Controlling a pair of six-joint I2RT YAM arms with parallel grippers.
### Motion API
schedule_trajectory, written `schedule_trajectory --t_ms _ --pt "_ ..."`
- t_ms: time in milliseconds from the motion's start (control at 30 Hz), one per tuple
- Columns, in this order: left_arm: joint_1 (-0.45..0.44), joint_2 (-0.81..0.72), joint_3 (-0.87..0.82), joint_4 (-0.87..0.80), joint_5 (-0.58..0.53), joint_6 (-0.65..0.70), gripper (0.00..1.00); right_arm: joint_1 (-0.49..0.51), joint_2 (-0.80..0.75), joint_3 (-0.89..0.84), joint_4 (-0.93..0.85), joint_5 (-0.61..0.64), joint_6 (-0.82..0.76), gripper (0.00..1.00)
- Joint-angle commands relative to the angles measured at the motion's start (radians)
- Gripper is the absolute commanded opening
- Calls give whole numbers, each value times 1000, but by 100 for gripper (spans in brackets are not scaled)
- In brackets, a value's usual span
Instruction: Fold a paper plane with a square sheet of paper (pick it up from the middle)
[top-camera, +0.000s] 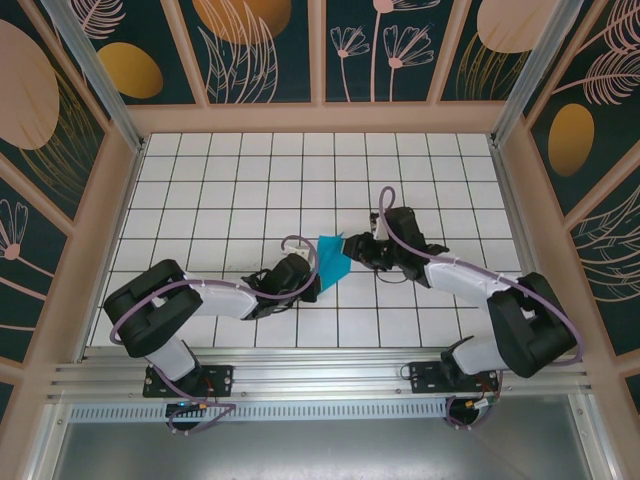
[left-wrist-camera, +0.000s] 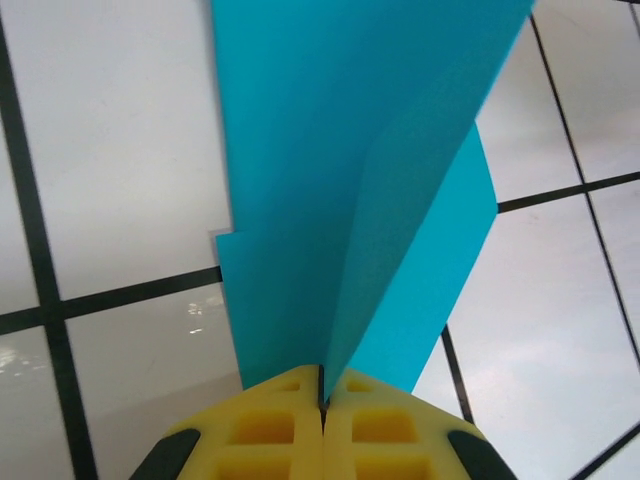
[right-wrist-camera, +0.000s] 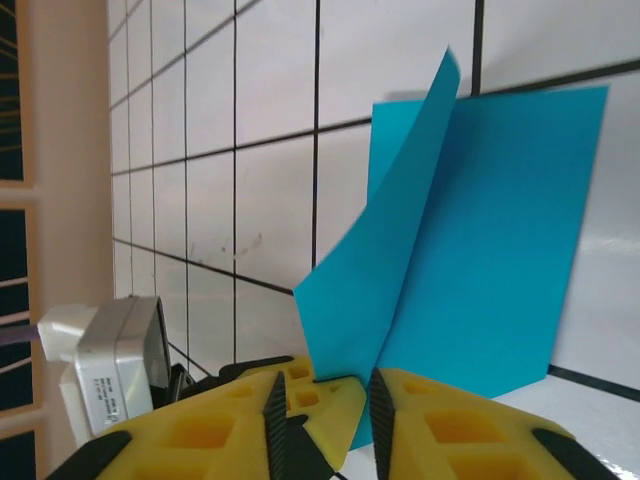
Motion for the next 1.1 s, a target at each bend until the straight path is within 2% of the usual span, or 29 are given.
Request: schedule_trajectory --t_ms 0,367,933,1067 --pt "16 -3 -28 83 68 -48 7 35 60 51 32 -54 -38 27" --pt "68 -2 -107 199 152 -138 7 80 220 149 61 -106 -59 20" --pt "95 34 -96 207 223 -137 8 95 346 196 113 -154 -46 20" --pt "97 37 -98 211 234 -130 8 92 378 220 89 -109 -56 20"
